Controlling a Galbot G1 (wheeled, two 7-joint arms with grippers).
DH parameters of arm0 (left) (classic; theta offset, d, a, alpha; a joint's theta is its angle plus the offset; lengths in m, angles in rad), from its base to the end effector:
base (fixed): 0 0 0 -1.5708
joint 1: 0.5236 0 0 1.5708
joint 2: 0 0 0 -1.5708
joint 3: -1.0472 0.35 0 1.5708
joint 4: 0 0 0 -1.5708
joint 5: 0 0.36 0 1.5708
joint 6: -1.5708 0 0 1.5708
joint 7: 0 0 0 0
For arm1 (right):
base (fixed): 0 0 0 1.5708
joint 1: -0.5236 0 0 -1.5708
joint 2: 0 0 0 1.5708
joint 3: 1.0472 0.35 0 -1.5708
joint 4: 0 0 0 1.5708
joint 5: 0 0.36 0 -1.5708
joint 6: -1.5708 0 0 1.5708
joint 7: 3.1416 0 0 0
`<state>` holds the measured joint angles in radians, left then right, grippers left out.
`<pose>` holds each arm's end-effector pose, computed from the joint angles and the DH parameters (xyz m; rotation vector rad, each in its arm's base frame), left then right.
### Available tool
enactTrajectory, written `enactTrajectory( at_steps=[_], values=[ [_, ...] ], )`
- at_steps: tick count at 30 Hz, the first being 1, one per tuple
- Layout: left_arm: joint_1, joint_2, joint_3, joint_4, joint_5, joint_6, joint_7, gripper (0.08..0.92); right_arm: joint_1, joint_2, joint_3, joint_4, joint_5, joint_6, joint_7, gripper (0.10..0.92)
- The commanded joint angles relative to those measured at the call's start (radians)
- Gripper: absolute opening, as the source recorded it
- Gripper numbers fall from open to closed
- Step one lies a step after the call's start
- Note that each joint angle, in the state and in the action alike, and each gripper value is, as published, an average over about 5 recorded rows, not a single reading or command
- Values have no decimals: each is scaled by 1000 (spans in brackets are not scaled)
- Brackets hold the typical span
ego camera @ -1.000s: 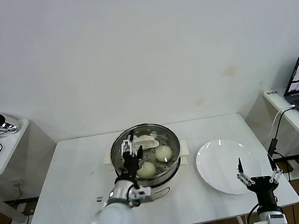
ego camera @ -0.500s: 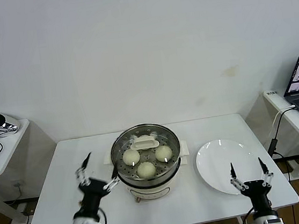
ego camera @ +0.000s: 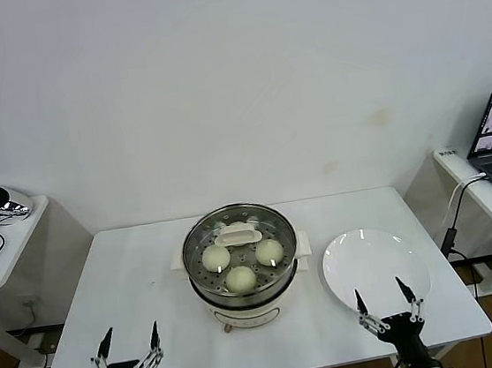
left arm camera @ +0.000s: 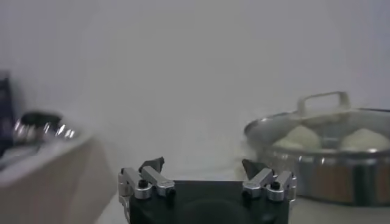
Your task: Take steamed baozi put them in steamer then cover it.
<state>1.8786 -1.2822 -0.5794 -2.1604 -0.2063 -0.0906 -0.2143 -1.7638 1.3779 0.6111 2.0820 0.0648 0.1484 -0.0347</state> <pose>0.0987 0.0586 -0.3143 0.1354 -2.9882 -0.0915 0.1272 -0.0603 -0.3302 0.1212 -3.0802 0.2156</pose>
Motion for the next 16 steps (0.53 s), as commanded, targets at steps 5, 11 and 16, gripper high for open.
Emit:
enactTrajectory(
  at_steps=[5, 11, 16],
  values=[
    [84, -18, -18, 98, -158, -70, 26, 823, -69, -81, -80, 32, 89, -88, -24, 823],
    [84, -21, -16, 109, -159, -47, 37, 823, -68, -86, -79, 29, 78, -68, 9, 823],
    [88, -23, -10, 101, -150, -31, 45, 823, -68, -81, -79, 32, 73, -70, 19, 823]
  ],
)
